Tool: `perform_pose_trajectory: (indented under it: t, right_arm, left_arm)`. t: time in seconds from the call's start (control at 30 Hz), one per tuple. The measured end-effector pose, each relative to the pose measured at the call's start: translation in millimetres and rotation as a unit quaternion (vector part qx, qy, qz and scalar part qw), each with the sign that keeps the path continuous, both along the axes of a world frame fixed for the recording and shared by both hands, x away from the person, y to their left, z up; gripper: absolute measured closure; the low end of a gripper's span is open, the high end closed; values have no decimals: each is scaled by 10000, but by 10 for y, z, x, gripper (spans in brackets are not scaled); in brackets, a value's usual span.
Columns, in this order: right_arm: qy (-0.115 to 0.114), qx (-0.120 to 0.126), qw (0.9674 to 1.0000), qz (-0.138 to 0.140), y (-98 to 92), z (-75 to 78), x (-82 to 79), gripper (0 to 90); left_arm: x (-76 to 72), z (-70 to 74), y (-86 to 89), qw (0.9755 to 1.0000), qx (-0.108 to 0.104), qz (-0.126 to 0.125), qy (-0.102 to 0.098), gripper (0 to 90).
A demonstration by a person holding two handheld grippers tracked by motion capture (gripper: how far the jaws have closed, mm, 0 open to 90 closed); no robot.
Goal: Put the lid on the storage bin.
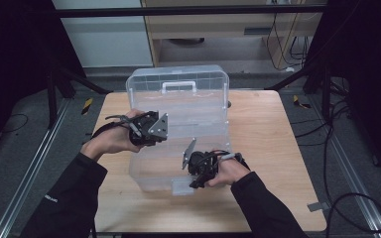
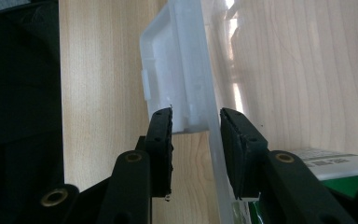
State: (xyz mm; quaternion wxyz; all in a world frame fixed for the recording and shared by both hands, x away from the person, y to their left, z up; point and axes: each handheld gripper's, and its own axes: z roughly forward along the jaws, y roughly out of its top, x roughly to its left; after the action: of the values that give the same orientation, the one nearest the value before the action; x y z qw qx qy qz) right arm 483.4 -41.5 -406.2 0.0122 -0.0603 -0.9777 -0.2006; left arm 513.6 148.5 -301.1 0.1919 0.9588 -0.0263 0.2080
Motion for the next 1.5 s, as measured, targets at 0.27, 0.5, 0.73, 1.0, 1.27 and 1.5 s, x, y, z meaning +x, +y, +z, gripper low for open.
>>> perform_pose_trajectory:
  t: [0.27,0.5,0.73,1.0,1.27,1.5]
  right_arm:
    - [-22,31,10000,15,-5,-3,-10,653]
    - [-73,62,10000,3,-12,-4,-18,652]
    - [-85,67,9999,-35,-12,-2,-29,650]
    - [-261,266,9992,-148,-60,27,-65,622]
    - [-454,792,9949,-420,-242,179,-102,629]
    - [-476,1288,9870,-840,-491,258,-105,753]
  left_arm:
    - [-27,-11,7,10000,-21,-21,53,849]
    - [-51,-24,17,9999,-55,-6,153,849]
    - [-69,-35,23,9997,-52,-54,222,849]
    - [-89,-51,31,9996,-76,-73,257,848]
    - [-100,-62,30,9995,-102,-67,284,848]
    - [-105,-65,35,9994,-115,-65,312,847]
